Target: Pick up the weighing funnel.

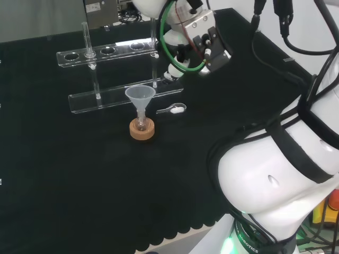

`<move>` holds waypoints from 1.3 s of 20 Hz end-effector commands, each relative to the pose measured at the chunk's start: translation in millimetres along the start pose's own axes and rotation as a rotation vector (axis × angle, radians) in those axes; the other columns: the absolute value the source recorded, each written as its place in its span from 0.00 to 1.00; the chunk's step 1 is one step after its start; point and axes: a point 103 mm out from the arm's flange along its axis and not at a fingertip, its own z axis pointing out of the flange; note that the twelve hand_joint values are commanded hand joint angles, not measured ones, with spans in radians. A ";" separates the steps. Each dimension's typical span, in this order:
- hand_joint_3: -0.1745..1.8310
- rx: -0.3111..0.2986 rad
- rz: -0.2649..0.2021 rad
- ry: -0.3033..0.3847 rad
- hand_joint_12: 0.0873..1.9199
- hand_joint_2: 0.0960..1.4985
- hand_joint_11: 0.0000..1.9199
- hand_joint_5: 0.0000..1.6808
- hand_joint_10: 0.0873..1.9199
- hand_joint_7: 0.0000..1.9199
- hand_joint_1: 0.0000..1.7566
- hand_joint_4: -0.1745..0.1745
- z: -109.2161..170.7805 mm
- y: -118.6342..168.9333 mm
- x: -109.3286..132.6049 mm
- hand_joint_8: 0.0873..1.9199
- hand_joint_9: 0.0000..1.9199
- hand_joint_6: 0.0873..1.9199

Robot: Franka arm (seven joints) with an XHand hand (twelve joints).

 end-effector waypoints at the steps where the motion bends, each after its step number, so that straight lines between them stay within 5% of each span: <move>1: 0.32 0.016 0.027 0.054 0.67 0.47 0.23 0.21 0.27 0.22 0.37 0.43 21.7 4.5 -20.6 0.32 0.39 0.00; 14: 0.33 0.076 0.030 0.118 0.66 0.46 0.25 0.28 0.26 0.26 0.43 0.41 87.0 50.9 -41.6 0.32 0.42 0.00; 26: 0.35 0.108 -0.003 0.138 0.65 0.45 0.26 0.36 0.24 0.29 0.48 0.41 131.3 91.4 -36.0 0.32 0.43 0.01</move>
